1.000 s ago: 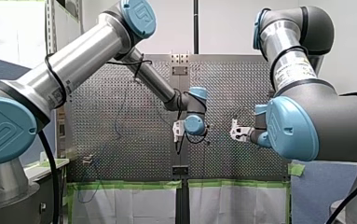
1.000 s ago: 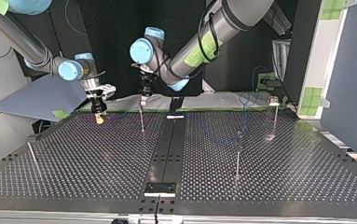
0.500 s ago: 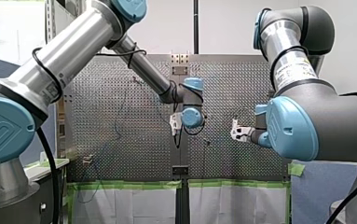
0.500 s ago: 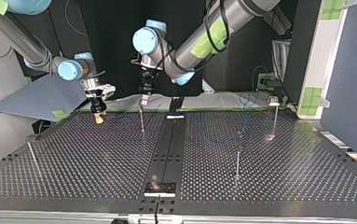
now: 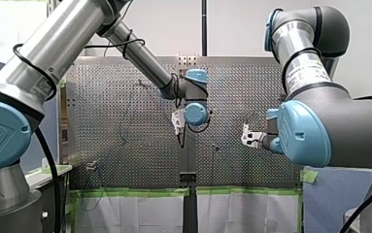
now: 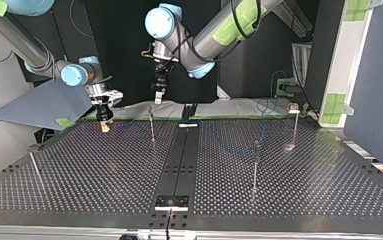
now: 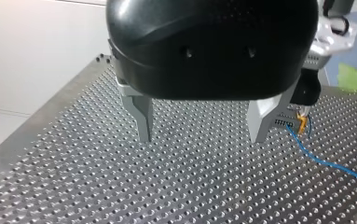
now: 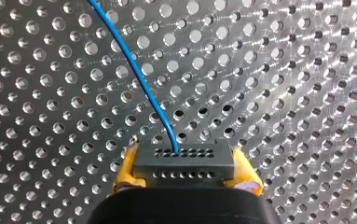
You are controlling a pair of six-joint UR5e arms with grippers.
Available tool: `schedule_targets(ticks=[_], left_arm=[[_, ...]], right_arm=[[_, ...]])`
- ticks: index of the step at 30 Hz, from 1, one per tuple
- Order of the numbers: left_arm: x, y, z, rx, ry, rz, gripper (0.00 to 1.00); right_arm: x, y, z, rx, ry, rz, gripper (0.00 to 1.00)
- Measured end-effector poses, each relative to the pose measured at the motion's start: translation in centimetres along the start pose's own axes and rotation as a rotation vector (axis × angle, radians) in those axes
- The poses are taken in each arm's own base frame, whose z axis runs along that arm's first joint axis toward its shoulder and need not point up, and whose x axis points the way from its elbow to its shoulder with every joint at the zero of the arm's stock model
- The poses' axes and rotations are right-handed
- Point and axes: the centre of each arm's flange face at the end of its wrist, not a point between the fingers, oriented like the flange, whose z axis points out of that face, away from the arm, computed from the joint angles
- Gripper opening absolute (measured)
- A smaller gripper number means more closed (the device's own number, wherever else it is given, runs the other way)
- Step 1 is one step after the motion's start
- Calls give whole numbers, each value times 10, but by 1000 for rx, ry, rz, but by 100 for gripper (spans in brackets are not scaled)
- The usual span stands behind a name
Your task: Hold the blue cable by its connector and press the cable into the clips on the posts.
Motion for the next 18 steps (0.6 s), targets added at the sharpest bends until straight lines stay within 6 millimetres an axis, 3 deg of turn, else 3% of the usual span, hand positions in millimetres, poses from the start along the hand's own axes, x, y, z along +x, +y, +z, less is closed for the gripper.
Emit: schedule_targets(ticks=[13, 18], left_arm=[[-24, 9, -47, -9, -5, -32, 100], [-33, 14, -67, -11, -4, -43, 100]], right_arm=[[4, 0, -1, -2, -3, 0, 0], [22, -1, -2, -2, 13, -6, 0]])
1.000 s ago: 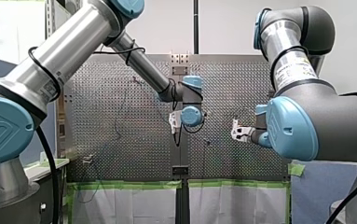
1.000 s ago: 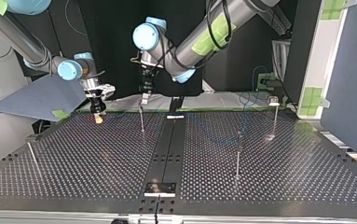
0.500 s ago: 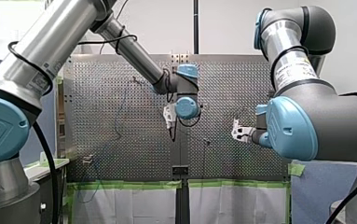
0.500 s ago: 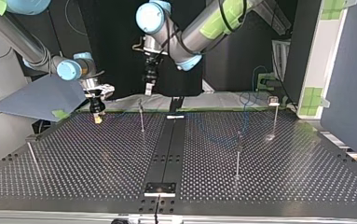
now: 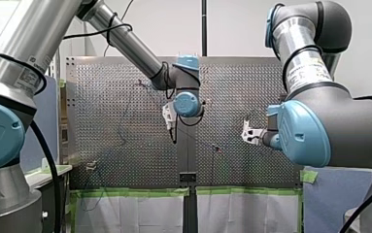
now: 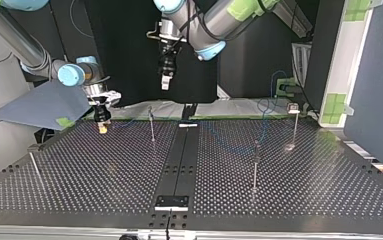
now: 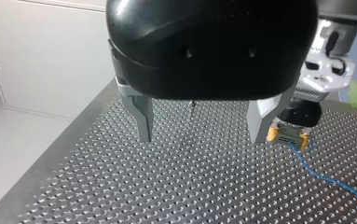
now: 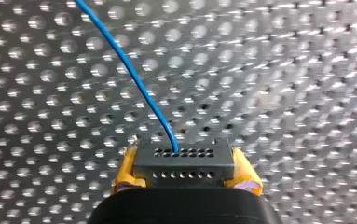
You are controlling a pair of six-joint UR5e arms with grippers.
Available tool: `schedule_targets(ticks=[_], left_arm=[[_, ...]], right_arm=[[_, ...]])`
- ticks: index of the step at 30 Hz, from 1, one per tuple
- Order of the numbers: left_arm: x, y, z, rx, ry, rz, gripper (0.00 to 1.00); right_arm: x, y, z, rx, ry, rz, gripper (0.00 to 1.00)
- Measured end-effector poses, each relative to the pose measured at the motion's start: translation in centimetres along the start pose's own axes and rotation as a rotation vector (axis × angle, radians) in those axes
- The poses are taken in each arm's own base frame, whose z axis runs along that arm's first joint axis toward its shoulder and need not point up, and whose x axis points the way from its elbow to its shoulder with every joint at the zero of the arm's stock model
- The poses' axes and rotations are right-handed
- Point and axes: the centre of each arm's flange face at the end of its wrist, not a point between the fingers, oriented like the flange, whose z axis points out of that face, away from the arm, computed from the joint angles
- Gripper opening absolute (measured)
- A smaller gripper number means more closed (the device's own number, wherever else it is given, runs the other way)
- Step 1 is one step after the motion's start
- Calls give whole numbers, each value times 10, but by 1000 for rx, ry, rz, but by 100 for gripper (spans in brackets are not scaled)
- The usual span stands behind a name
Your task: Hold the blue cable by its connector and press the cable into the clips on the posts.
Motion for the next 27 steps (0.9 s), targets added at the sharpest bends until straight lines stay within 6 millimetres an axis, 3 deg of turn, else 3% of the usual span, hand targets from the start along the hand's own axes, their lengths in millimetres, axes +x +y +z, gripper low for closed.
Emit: schedule_targets(ticks=[14, 27], left_arm=[[-26, 16, -55, 27, -25, -105, 100], [-41, 40, -96, -5, -46, -169, 100]], right_arm=[[35, 3, -5, -13, 20, -15, 0], [93, 7, -14, -53, 78, -37, 0]])
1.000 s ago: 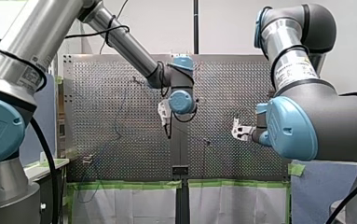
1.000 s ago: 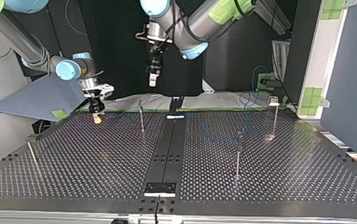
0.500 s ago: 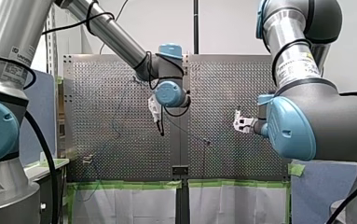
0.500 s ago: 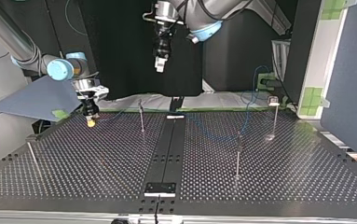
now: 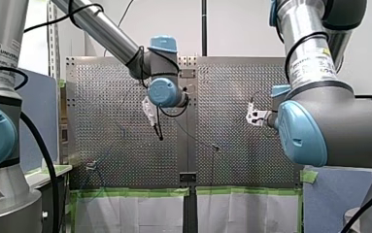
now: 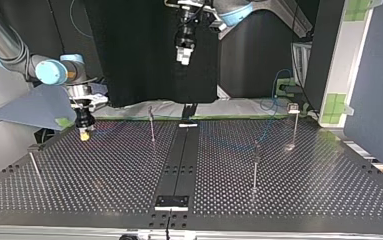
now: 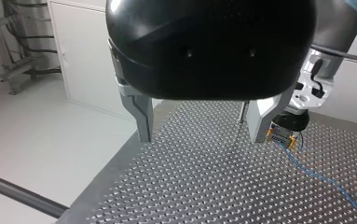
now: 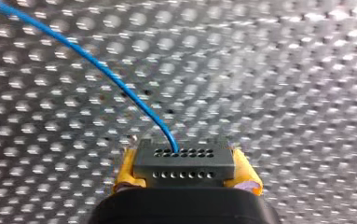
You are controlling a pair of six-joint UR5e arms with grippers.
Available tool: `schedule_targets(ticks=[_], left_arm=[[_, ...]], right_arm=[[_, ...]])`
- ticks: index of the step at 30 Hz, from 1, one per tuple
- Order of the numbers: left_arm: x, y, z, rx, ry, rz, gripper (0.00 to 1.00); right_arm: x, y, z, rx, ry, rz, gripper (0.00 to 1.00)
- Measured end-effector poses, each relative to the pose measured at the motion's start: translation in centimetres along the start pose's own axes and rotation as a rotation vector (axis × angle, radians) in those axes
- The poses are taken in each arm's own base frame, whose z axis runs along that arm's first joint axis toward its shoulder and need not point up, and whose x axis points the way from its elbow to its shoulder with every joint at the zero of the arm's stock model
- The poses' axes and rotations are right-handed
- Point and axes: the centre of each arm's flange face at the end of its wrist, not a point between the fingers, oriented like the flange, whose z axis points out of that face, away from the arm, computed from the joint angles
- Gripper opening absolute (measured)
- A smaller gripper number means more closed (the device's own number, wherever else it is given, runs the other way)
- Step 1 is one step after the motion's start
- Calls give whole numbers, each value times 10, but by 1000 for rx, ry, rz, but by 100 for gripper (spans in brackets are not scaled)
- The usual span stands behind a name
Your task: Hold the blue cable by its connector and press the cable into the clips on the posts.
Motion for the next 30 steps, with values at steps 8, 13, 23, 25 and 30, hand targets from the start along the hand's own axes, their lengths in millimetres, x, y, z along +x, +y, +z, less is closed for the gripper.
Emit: schedule_targets(ticks=[8, 13, 23, 25, 30], left_arm=[[-5, 16, -13, 0, -24, -45, 100], [17, 36, -12, -5, -2, -29, 100], [50, 70, -5, -20, 41, 50, 100], [50, 71, -5, -20, 42, 52, 100], [51, 71, -5, -20, 43, 53, 100]], right_arm=[[36, 0, 2, 2, 61, -18, 0], [38, 0, 1, 3, 65, -20, 0], [39, -1, 1, 5, 72, -22, 0], [39, -1, 1, 6, 72, -22, 0], [39, -1, 1, 6, 73, -22, 0]])
